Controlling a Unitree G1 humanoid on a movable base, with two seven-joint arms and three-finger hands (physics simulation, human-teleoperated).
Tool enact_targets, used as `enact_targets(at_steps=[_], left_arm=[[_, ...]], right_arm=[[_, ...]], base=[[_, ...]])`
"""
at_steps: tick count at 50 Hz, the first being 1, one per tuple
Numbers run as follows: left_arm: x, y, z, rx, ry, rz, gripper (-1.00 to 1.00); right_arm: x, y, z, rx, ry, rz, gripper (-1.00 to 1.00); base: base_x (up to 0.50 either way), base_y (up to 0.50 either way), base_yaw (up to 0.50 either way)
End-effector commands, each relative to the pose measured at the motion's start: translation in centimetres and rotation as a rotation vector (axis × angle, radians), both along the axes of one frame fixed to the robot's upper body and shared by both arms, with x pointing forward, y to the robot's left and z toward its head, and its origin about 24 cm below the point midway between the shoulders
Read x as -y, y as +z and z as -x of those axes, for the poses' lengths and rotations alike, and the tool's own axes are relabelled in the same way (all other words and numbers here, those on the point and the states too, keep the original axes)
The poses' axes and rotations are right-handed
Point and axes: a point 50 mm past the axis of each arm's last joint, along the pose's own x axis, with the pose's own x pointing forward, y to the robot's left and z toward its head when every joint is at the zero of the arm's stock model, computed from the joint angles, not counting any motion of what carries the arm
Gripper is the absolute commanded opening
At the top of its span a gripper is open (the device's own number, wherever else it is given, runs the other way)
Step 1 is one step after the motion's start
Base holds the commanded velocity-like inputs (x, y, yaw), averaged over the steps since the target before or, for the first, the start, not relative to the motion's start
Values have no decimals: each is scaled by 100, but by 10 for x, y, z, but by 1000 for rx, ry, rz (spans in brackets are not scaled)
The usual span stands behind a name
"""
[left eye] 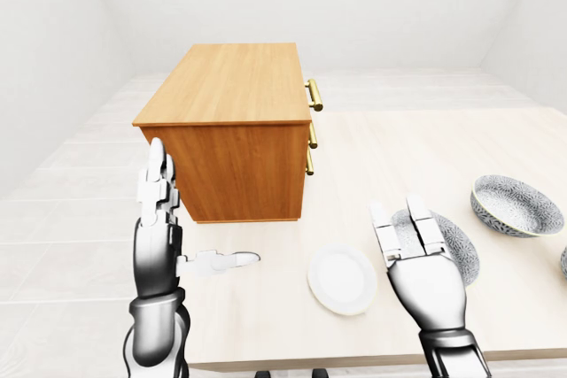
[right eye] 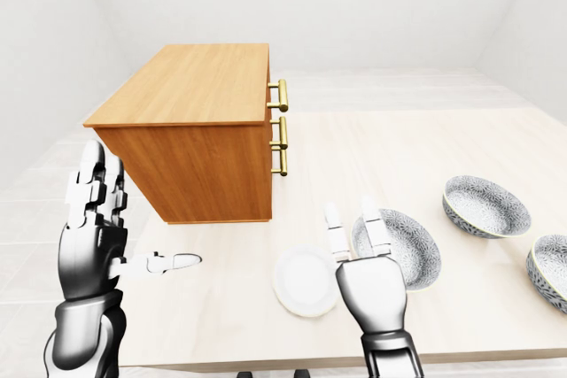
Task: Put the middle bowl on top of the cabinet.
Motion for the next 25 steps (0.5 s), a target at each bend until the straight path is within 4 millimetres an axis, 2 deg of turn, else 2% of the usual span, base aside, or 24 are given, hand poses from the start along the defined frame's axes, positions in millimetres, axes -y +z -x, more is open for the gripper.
enact_targets(at_steps=[1,3,4,14,16,17,21,25], left_arm=[[1,0,0,-1,-4,-3,100],[1,-1,0,-4,-3,-2,100],[1,-1,0,-4,-4,-2,100],[1,-1,-1,-7,-2,-3,100],[1,-2,0,-9,-1,-4,100],[1,-2,0,-10,0,-4,100],[1,-1,0,-7,0,-5,100],[1,-1,0,-7,-1,-6,100]], right_arm=[[8,6,3,24,-28,11,100],[12,12,4,44,-42,-59,100],[14,14,3,46,-53,-26,100],[28,12,6,57,-128,-28,100],[30,4,7,59,-136,-24,100],[32,9,8,60,-147,-28,100],[34,0,8,54,-160,-25,100],[38,4,4,54,-178,-32,100]], base=[[0,0,0],[0,0,0],[0,0,0],[0,0,0],[0,0,0],[0,0,0],[0,0,0],[0,0,0]])
